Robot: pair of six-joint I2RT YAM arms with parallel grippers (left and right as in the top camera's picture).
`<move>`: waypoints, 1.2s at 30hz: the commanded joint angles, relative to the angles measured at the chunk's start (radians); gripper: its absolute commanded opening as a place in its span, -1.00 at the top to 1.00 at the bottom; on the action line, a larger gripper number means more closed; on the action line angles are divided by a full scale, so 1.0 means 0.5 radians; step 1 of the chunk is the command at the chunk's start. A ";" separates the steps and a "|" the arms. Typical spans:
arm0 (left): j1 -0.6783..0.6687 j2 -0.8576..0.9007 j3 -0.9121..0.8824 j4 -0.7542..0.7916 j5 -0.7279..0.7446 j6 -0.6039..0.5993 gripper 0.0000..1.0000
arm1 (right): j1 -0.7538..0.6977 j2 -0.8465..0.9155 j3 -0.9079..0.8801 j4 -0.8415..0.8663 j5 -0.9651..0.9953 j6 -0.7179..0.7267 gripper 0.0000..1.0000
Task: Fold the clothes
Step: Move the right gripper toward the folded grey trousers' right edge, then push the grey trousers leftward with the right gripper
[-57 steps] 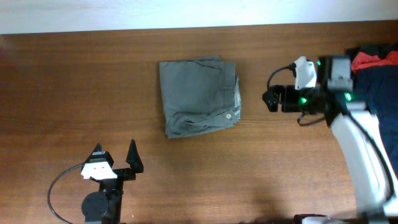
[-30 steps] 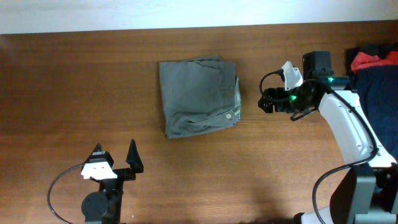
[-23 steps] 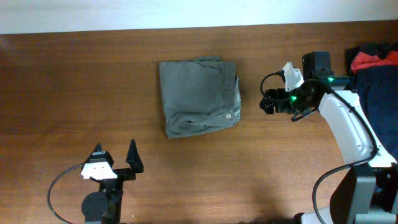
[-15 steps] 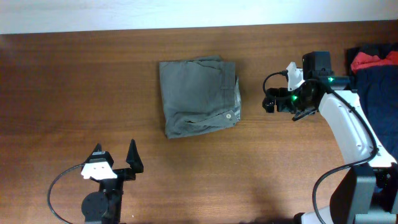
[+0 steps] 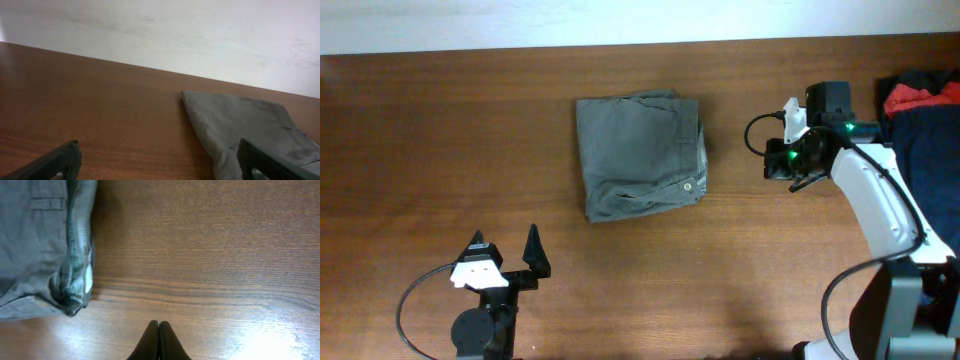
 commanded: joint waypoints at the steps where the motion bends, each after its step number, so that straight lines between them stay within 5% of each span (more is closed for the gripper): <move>1: -0.002 -0.014 -0.005 -0.009 0.030 0.040 -0.98 | 0.047 0.111 0.035 0.027 0.025 0.062 0.92; 36: -0.002 -0.014 -0.005 -0.009 0.030 0.040 -0.99 | 0.877 0.670 0.035 0.962 0.009 0.697 0.92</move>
